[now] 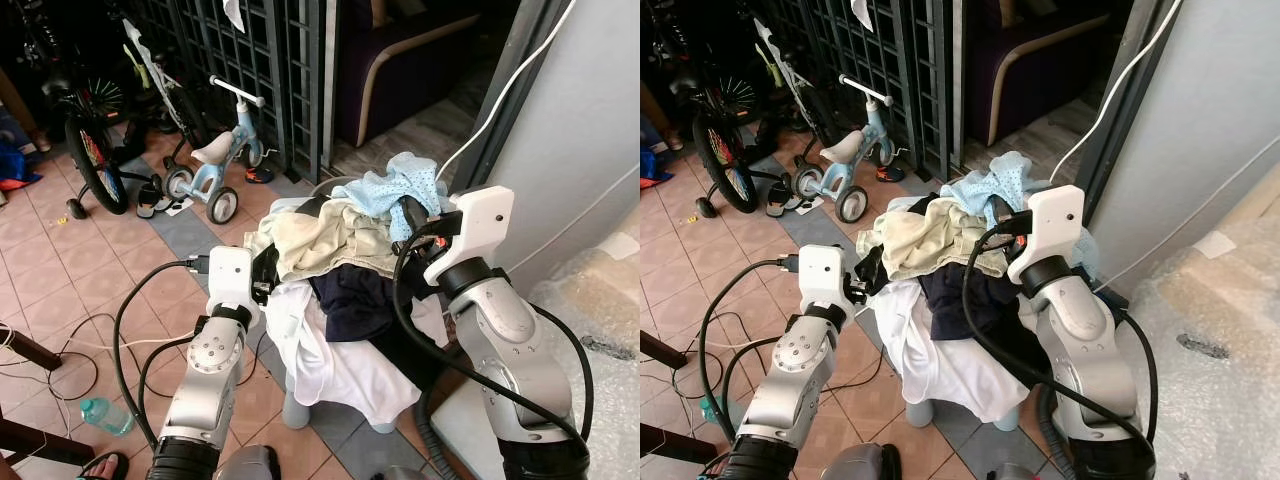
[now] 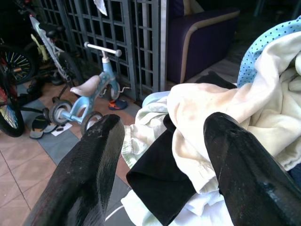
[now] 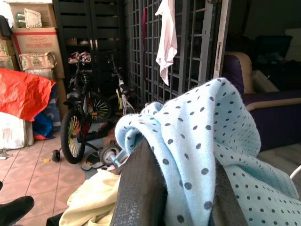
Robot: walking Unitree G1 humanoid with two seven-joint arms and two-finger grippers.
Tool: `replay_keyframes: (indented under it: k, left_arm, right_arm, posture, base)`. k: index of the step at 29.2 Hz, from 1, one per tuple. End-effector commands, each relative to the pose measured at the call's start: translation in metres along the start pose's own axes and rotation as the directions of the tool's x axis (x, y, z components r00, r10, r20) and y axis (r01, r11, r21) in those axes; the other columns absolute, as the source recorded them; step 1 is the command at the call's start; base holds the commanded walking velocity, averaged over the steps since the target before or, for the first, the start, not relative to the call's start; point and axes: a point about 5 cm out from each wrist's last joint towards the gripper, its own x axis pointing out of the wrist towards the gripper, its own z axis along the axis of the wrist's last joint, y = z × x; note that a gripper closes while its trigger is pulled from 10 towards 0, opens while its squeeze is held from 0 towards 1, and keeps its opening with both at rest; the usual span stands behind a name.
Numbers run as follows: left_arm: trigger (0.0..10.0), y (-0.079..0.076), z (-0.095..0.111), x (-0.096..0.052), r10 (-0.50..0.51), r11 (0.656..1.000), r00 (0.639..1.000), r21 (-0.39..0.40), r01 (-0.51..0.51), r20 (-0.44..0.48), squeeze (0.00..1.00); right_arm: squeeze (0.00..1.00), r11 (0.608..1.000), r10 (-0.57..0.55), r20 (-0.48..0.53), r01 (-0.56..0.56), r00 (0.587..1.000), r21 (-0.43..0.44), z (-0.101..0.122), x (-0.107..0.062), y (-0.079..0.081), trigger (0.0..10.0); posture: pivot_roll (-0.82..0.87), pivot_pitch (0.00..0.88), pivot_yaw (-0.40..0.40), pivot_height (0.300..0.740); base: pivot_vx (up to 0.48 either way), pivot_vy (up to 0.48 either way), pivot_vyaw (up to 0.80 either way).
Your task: Clothes washing
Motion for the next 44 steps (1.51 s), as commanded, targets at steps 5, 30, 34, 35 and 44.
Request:
replay_keyframes:
  k: [5,30,34,35,44]
  left_arm:
    - [10.0,-0.001,0.000,0.000,-0.016,1.000,1.000,-0.009,0.016,-0.009,0.00]
    - [10.0,-0.016,-0.006,0.009,-0.013,0.999,1.000,-0.034,0.012,-0.025,0.00]
    - [10.0,-0.013,-0.010,0.008,-0.004,0.998,0.999,-0.056,0.001,-0.054,0.00]
    - [10.0,-0.012,-0.010,0.008,-0.005,0.999,0.999,-0.054,0.002,-0.052,0.00]
    - [10.0,-0.008,0.002,0.006,-0.028,0.999,0.999,-0.036,0.029,0.020,0.00]
  right_arm:
    - [0.00,0.989,0.099,0.074,-0.090,0.992,-0.116,0.015,0.026,0.012,0.0]
    - [0.00,0.970,-0.012,0.598,0.155,0.802,-0.188,0.174,0.111,-0.033,0.0]
    - [0.00,0.976,-0.075,0.473,0.162,0.878,-0.147,0.126,0.085,-0.046,0.0]
    - [0.00,0.975,-0.072,0.457,0.158,0.887,-0.154,0.120,0.078,-0.047,0.0]
    - [0.00,0.955,-0.168,0.272,0.225,0.947,-0.192,0.064,0.016,-0.051,0.0]
  posture:
    - [-0.05,0.006,0.038,0.740]
    - [-0.06,0.000,0.014,0.740]
    - [-0.08,0.000,0.028,0.740]
    - [-0.08,0.000,0.028,0.740]
    - [-0.10,0.000,0.036,0.740]
  base:
    - [0.000,0.000,0.00]
    - [0.000,0.000,0.00]
    - [0.000,0.000,0.00]
    - [0.000,0.000,0.00]
    - [0.000,0.000,0.00]
